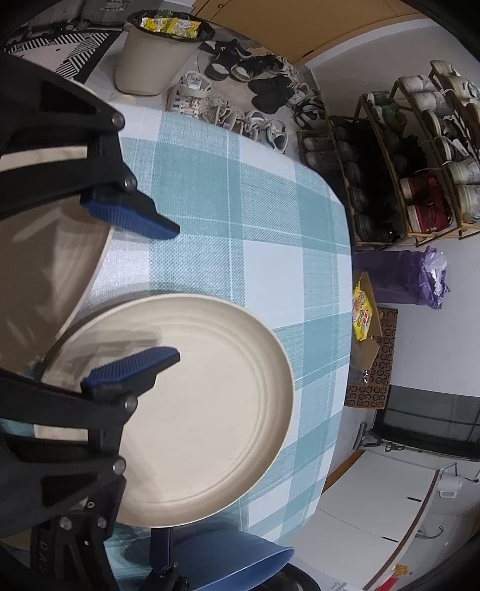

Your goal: Organize plates and bowls

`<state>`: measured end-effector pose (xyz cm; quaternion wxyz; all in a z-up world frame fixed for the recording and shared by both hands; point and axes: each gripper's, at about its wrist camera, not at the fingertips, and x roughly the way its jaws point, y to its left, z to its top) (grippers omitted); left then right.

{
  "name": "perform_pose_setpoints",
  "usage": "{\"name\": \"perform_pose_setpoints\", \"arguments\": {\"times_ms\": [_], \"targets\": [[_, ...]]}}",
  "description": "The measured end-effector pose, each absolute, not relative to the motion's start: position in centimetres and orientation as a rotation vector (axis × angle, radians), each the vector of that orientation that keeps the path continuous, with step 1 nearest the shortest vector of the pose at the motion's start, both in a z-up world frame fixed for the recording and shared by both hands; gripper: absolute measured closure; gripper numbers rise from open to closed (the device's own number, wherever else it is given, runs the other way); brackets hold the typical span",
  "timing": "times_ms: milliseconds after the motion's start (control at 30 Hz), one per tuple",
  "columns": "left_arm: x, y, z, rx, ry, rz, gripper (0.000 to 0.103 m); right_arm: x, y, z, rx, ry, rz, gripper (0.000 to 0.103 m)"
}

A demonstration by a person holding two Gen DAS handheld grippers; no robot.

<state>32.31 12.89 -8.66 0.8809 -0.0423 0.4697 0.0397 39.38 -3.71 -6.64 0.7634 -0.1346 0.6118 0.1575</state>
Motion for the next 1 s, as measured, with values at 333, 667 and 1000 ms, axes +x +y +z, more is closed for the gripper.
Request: {"name": "perform_pose_setpoints", "arguments": {"times_ms": [333, 667, 1000], "targets": [[32.2, 12.2, -9.1, -0.102, 1.002, 0.028, 0.07, 39.8, -4.0, -6.2, -0.271, 1.32, 0.358, 0.041], [31.9, 11.9, -8.9, -0.078, 0.978, 0.039, 0.076, 39.6, -4.6, -5.7, -0.263, 1.294, 0.364, 0.051], [31.2, 12.2, -8.0, -0.074, 0.939, 0.049, 0.076, 39.1, -4.5, -4.5, -0.319, 1.199, 0.352, 0.065]]}}
